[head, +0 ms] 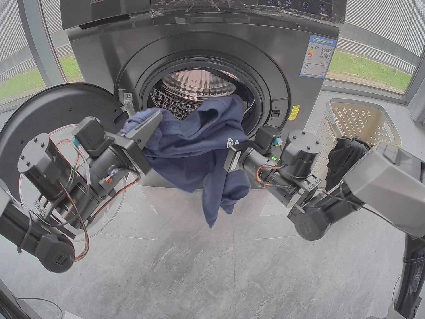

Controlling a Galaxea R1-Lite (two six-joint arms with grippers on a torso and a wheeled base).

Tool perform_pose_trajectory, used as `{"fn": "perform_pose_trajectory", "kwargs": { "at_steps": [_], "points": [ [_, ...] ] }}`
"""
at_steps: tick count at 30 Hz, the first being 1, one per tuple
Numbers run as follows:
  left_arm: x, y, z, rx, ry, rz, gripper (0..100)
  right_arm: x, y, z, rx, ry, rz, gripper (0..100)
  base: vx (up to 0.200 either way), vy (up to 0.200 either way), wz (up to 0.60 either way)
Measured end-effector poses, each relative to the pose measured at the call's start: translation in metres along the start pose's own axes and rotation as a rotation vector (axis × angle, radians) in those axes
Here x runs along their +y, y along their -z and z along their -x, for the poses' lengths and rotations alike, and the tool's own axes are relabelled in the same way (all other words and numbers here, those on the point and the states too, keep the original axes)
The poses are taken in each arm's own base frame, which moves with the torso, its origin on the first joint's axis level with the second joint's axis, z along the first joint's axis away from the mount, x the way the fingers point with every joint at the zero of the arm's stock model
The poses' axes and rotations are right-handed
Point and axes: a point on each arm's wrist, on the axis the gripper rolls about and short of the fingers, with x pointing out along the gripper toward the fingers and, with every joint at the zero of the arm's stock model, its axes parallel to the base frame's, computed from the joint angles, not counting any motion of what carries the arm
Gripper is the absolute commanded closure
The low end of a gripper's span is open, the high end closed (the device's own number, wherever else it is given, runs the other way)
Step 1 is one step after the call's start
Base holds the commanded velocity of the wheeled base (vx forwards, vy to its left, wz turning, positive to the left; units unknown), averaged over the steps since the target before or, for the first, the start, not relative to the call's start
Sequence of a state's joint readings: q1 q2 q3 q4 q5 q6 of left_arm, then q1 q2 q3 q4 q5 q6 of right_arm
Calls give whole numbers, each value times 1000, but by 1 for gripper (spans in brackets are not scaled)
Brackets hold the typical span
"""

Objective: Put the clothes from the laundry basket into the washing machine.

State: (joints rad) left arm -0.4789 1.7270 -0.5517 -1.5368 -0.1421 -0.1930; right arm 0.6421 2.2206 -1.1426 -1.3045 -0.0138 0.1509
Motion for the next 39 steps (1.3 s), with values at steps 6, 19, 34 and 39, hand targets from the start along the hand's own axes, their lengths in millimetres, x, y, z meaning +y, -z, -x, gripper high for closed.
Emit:
{"fn": "perform_pose_trajectory", "kwargs": {
  "at_steps": [6, 19, 34, 39],
  "points": [
    [11, 40, 9, 152, -45, 12, 100, 6, -39, 11, -60, -10, -1, 100, 0, 0, 0],
    [27, 96, 25, 372, -94, -14, 100, 16, -64, 21, -98, -31, -5, 100, 0, 0, 0],
    [32, 122, 33, 481, -113, 3, 0, 23, -66, 22, -112, -48, -11, 100, 0, 0, 0],
    [29, 126, 36, 504, -85, 12, 0, 20, -67, 22, -115, -41, -9, 100, 0, 0, 0]
  ]
}}
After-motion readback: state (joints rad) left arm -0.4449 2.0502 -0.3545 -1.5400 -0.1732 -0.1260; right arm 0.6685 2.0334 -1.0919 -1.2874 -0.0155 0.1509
